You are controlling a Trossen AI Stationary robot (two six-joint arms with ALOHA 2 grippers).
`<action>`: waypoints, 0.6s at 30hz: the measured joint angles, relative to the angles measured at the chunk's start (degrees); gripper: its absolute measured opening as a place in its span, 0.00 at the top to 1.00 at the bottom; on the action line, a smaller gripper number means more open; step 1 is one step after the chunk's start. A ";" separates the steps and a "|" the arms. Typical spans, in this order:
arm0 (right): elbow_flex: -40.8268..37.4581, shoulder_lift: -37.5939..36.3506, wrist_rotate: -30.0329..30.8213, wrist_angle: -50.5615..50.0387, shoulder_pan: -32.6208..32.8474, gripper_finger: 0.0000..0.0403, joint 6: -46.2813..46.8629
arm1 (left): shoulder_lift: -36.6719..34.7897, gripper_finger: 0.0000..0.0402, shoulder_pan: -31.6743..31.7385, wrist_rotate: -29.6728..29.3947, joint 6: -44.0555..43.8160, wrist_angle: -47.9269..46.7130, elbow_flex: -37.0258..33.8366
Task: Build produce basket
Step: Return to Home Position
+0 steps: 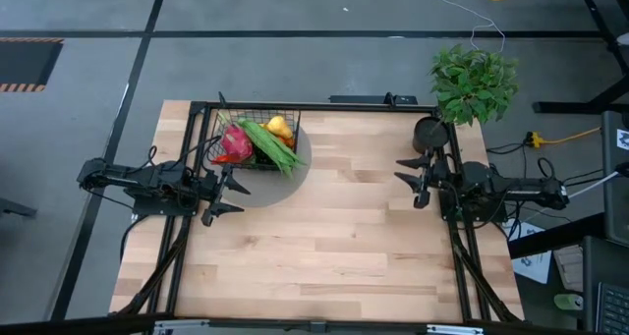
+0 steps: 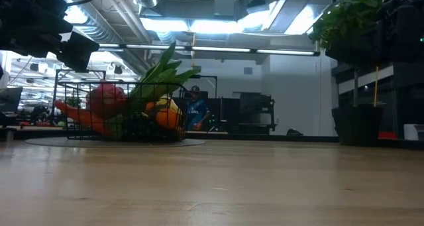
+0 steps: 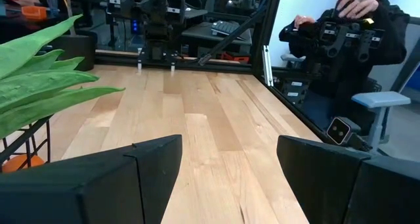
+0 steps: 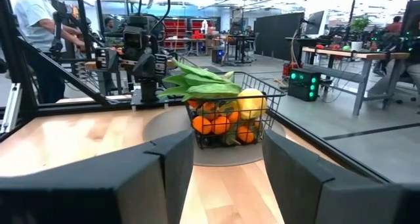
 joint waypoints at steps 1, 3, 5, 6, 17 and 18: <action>0.00 0.00 0.00 0.00 -0.10 0.56 0.00 | 0.00 0.40 -0.01 0.00 0.02 0.00 0.00; 0.00 0.00 0.00 0.00 -0.17 0.56 0.00 | 0.02 0.40 0.01 0.00 0.01 0.00 0.00; 0.00 0.00 0.00 0.00 -0.17 0.56 0.00 | 0.00 0.40 0.00 0.00 0.02 -0.01 0.00; 0.00 0.00 -0.06 0.00 -0.17 0.56 0.00 | 0.02 0.40 -0.01 0.00 0.00 0.00 0.00; 0.00 0.00 -7.60 -1.17 -0.15 0.56 -0.13 | 0.00 0.40 0.01 0.00 0.00 -0.02 0.00; 0.00 0.00 -9.24 -1.40 -0.13 0.56 -0.13 | 0.02 0.40 0.00 0.00 0.02 -0.02 0.00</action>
